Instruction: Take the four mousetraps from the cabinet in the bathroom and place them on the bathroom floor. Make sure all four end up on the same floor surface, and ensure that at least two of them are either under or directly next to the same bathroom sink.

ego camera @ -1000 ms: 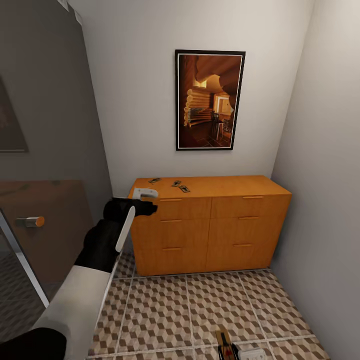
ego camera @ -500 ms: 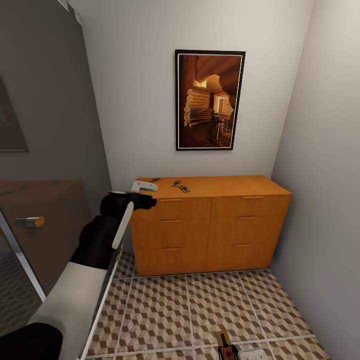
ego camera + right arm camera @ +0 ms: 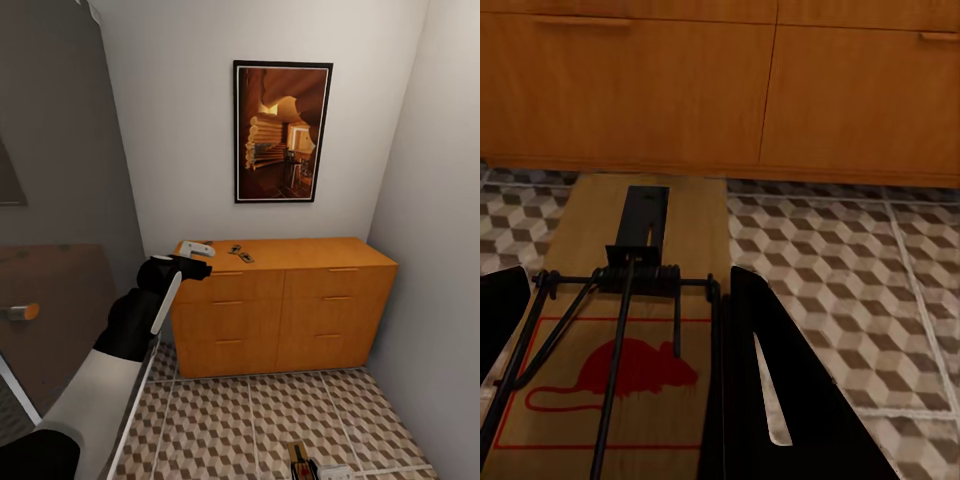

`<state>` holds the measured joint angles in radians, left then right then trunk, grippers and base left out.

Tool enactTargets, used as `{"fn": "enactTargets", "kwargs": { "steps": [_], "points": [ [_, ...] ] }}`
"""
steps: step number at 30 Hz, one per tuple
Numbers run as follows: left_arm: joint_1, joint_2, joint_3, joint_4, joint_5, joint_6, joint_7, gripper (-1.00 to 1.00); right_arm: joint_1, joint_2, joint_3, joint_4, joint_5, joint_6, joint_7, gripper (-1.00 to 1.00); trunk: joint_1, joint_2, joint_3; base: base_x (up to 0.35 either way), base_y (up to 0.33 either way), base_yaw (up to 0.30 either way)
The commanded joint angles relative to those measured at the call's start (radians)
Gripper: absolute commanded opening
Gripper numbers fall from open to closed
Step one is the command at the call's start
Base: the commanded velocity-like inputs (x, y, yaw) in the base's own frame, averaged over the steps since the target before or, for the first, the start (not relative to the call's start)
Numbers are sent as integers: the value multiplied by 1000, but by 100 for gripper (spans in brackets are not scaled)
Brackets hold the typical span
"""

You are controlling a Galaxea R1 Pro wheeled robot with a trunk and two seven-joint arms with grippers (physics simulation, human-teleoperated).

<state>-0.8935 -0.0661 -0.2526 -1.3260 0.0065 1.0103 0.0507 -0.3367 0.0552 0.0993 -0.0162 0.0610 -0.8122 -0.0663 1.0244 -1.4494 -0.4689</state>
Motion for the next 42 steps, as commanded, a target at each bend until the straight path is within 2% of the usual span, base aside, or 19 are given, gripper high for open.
{"fn": "enactTargets", "kwargs": {
  "steps": [1, 15, 22, 26, 33, 37, 42],
  "points": [
    [-1, 0, -5, -1, 1, 4, 5, 100, -1, 0, 3, 1, 5, -2, -6, -100, 1, -1, -1, 325, 0, 0],
    [-1, -2, -15, 2, 3, 4, 4, 100, -1, -1, 3, 1, 5, -3, -5, -100, 1, -1, -1, 330, 0, 0],
    [-1, -4, -38, 3, 4, 5, 4, 100, -1, -3, 3, 1, 5, -4, -5, -100, 1, -1, -1, 292, 0, 0],
    [-1, -3, -43, 2, 5, 5, 4, 100, -1, -21, 3, 2, 5, -7, -4, -100, 1, -1, -1, 139, 0, 0],
    [1, -4, -46, 5, 6, 5, 3, 100, -1, -86, 3, 2, 2, -6, -5, -100, 1, -1, -1, 27, 0, 0],
    [1, -4, -46, 9, 7, 5, 2, 100, -1, -100, 3, 2, 1, -4, -5, -100, 1, -1, -1, 4, 0, 0],
    [3, -4, -49, 16, 7, 5, 2, 100, -1, -104, 2, 2, 0, -3, -7, -100, 1, -1, -1, 0, 0, 0]
  ]
}}
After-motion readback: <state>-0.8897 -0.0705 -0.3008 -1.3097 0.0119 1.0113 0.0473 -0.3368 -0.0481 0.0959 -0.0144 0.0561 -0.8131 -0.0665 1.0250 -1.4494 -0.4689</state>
